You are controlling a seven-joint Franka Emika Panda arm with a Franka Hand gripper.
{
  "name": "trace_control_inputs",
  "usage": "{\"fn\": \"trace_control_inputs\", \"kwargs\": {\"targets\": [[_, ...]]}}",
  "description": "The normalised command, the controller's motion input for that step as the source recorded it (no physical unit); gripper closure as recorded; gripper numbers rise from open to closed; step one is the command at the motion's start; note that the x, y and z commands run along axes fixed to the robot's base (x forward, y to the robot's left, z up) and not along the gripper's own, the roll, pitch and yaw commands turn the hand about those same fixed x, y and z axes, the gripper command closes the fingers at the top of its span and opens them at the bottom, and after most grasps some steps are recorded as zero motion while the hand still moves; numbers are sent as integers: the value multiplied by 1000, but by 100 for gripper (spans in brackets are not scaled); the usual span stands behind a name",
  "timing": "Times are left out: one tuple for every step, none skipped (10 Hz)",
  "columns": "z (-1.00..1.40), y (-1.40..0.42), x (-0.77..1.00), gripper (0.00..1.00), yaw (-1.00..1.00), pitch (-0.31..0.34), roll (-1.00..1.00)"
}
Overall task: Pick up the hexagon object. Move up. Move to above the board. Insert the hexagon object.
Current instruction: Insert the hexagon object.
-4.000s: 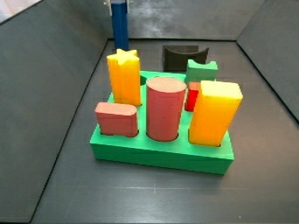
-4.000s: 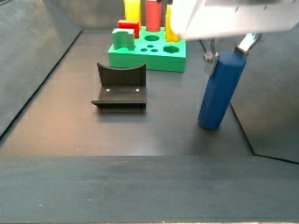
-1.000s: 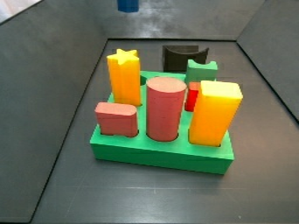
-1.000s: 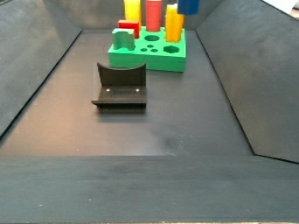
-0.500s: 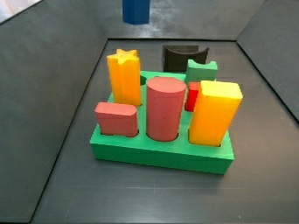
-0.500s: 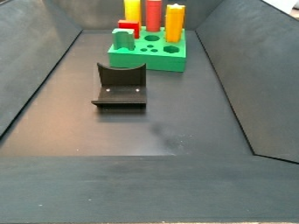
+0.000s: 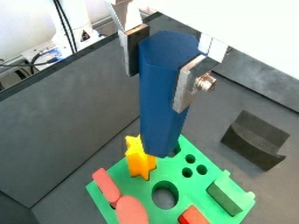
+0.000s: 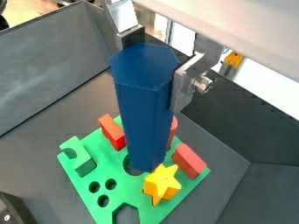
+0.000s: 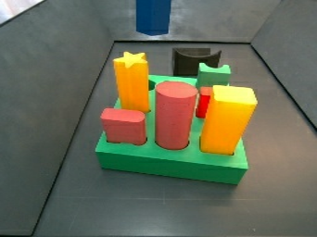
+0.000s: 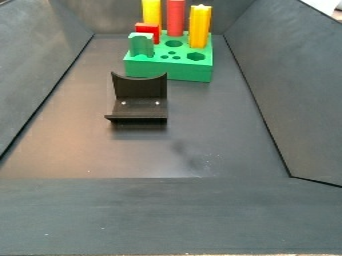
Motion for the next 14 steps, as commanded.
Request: {"fn": "trace_control_inputs", "kwargs": {"targets": [[-31, 337, 0, 100, 26, 21, 36], [-66, 511, -46, 100, 17, 11, 40], [-114, 560, -86, 100, 3, 0, 27], [-200, 494, -14, 100, 6, 0, 51], [-366, 329, -63, 100, 34, -4, 157], [-503, 177, -180, 100, 31, -63, 223], [-543, 137, -206, 100, 31, -76, 236], [-583, 157, -223, 100, 3, -96, 180], [-649, 171, -263, 100, 0, -166, 64], [-651, 186, -100, 100, 0, -204, 0], [-691, 94, -3, 100, -11, -249, -3], [-651, 23, -60, 100, -51, -284, 0], [-640, 37, -31, 100, -11, -284, 0], [-614, 131, -31, 100, 0, -241, 0]]}}
